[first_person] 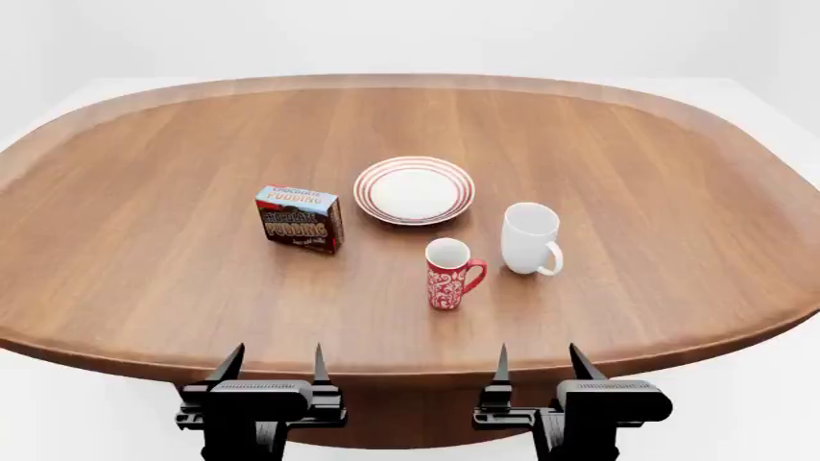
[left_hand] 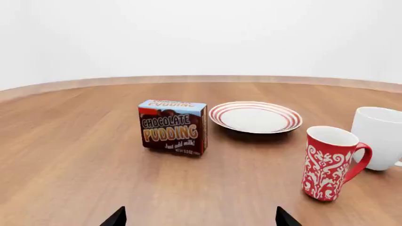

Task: Put the chocolate pudding to the right of the plate.

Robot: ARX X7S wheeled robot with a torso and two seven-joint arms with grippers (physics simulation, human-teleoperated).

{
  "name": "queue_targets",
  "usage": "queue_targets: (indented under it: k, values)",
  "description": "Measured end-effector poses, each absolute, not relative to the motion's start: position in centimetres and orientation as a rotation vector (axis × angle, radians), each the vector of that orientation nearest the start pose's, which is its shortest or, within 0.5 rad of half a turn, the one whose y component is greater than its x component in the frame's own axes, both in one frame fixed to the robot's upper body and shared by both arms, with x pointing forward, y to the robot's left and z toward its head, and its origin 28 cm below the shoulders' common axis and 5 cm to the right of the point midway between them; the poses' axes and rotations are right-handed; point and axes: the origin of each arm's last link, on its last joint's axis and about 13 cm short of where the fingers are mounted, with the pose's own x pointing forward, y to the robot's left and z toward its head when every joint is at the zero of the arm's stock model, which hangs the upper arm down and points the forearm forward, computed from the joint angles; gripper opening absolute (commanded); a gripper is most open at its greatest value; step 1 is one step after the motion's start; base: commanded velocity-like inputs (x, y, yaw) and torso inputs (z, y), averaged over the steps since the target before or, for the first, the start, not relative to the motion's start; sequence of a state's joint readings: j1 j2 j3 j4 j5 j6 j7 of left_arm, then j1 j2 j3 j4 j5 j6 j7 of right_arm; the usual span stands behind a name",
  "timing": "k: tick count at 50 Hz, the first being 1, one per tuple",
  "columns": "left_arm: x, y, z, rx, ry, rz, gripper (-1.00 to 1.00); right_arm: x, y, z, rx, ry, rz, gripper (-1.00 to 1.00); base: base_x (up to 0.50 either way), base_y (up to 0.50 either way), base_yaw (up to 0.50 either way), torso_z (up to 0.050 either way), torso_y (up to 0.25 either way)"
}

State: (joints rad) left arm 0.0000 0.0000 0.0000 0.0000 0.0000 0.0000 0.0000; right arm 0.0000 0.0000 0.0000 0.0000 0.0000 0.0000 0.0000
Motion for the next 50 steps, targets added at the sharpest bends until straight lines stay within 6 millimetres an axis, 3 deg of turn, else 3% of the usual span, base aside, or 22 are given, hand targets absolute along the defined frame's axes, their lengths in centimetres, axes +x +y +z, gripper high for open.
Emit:
queue_targets:
  k: [12, 29, 42, 46, 50]
  values:
    - [20.9, 20.6, 1.1, 0.007, 0.005, -0.003, 1.00, 21.1, -9.6, 1.2, 0.012, 0.011, 0.001, 1.00, 0.00, 0.00, 0.00, 0.000, 0.000]
    - [21.0, 20.6, 0.9, 0.015, 0.017, -0.010, 1.00, 21.3, -9.3, 1.1, 0.013, 0.017, 0.003, 1.00, 0.00, 0.49, 0.00, 0.000, 0.000]
    - [21.1, 20.8, 1.0, 0.017, 0.023, -0.005, 1.00, 21.4, -9.1, 1.3, 0.018, 0.025, 0.020, 1.00, 0.00, 0.00, 0.00, 0.000, 0.000]
    - [21.4, 20.9, 2.0, 0.014, 0.030, -0.006, 1.00, 21.6, -9.3, 2.4, 0.034, 0.036, 0.026, 1.00, 0.00, 0.00, 0.00, 0.000, 0.000]
    - [22.2, 21.1, 4.3, 0.003, 0.028, -0.006, 1.00, 22.2, -9.5, 4.6, 0.045, 0.033, 0.037, 1.00, 0.00, 0.00, 0.00, 0.000, 0.000]
